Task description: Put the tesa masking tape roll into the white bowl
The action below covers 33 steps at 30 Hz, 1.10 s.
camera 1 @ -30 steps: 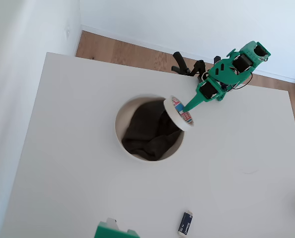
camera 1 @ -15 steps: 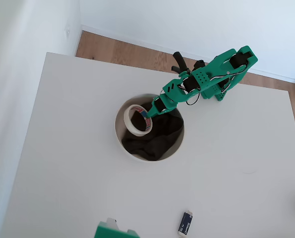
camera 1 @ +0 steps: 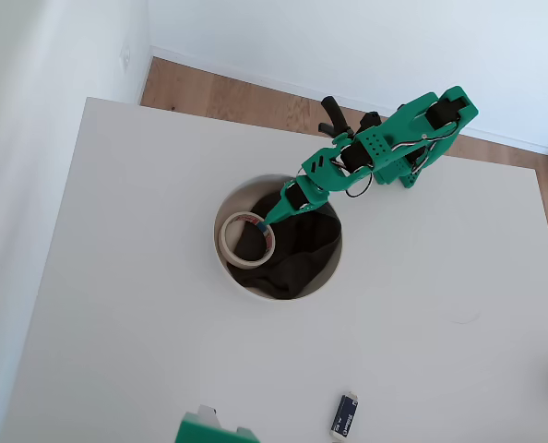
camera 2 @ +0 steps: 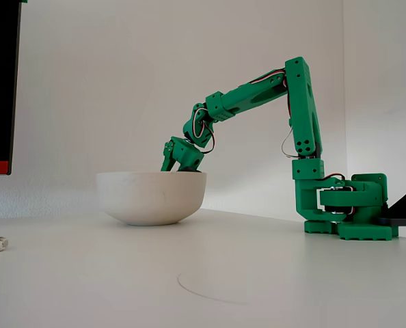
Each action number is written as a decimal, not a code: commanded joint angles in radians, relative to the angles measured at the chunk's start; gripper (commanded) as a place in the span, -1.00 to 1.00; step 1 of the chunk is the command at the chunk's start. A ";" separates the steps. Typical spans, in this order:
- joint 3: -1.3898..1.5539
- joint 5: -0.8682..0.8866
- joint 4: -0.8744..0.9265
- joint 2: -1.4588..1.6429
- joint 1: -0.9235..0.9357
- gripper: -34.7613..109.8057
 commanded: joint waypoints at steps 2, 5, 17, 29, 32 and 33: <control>-0.123 0.046 0.049 0.061 0.006 -0.63; -0.199 0.080 0.103 0.069 0.005 -0.63; -0.356 0.160 0.459 0.405 -0.270 -0.64; 0.046 0.103 0.738 1.045 -0.824 -0.64; 0.178 0.086 0.758 1.169 -0.884 -0.64; 0.224 0.078 0.756 1.210 -0.891 -0.64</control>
